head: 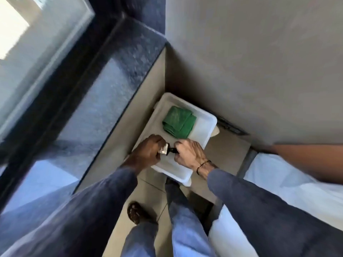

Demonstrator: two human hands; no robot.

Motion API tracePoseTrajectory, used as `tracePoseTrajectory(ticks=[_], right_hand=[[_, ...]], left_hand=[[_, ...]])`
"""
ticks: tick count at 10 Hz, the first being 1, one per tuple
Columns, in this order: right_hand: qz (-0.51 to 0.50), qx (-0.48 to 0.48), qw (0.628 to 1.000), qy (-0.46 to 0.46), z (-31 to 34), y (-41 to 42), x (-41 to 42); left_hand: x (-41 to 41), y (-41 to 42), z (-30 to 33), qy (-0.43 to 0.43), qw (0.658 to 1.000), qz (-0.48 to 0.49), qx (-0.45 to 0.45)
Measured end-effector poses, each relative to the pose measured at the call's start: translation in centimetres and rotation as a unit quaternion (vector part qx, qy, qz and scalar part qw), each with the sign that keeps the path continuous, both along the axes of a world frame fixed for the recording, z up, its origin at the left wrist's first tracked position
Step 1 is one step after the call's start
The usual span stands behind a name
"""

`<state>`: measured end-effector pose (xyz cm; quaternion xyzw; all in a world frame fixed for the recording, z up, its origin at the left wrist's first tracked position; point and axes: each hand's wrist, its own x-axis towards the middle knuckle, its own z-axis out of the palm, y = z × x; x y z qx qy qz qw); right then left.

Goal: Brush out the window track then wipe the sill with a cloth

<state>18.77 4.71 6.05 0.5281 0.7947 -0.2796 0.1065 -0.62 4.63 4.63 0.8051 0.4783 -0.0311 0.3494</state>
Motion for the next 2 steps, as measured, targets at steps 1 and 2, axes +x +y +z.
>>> tracePoseTrajectory(ticks=[1, 2], right_hand=[[-0.053, -0.010, 0.999, 0.000, -1.93, -1.60, -0.73], [-0.105, 0.029, 0.994, 0.022, -1.79, -2.57, -0.42]], left_hand=[[-0.20, -0.51, -2.81, 0.025, 0.999, 0.020, -0.004], [-0.38, -1.47, -3.55, 0.033, 0.998, 0.036, 0.026]])
